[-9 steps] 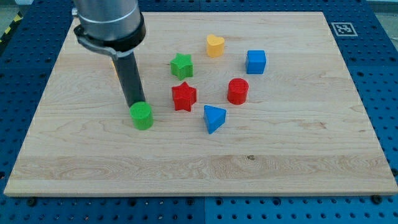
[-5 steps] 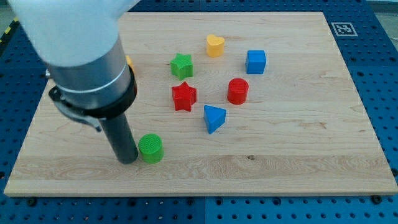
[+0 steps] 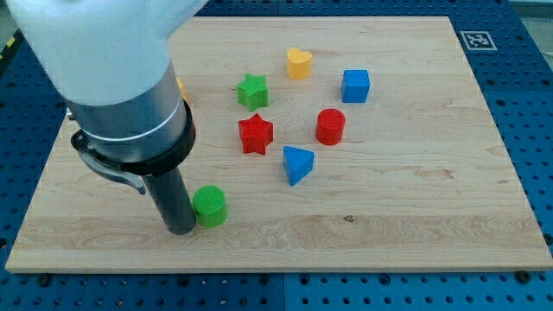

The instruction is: Push the green circle towards the blue triangle

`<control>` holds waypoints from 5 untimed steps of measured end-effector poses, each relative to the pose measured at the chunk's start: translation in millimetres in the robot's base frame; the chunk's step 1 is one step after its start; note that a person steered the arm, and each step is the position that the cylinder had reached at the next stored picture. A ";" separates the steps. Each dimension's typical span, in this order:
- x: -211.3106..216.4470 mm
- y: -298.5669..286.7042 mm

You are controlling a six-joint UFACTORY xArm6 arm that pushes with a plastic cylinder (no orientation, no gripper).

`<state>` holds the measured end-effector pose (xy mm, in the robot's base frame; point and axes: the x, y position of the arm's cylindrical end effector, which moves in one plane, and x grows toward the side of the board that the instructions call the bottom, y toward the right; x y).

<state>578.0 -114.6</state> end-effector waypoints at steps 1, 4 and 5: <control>-4.1 0.0; -7.8 11.9; -9.0 36.2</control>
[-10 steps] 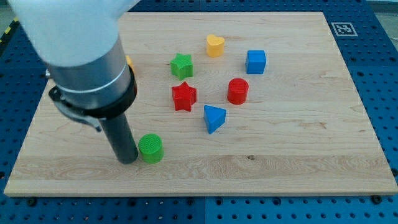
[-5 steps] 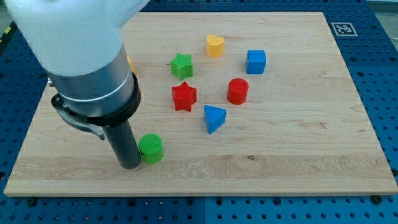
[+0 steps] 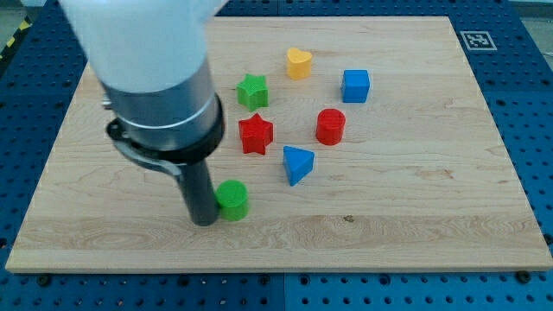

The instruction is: Push the green circle towards the blue triangle

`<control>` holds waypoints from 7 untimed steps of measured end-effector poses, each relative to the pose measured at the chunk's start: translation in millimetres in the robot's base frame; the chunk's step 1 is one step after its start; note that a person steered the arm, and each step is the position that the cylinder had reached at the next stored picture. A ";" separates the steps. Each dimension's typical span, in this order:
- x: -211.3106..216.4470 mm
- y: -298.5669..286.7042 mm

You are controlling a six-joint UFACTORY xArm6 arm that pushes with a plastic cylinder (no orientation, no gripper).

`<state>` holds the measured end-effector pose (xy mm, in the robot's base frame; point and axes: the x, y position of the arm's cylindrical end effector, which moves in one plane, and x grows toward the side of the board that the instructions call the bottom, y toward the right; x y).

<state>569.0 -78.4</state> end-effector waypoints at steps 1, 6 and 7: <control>-4.2 4.2; 9.7 59.0; 16.7 92.7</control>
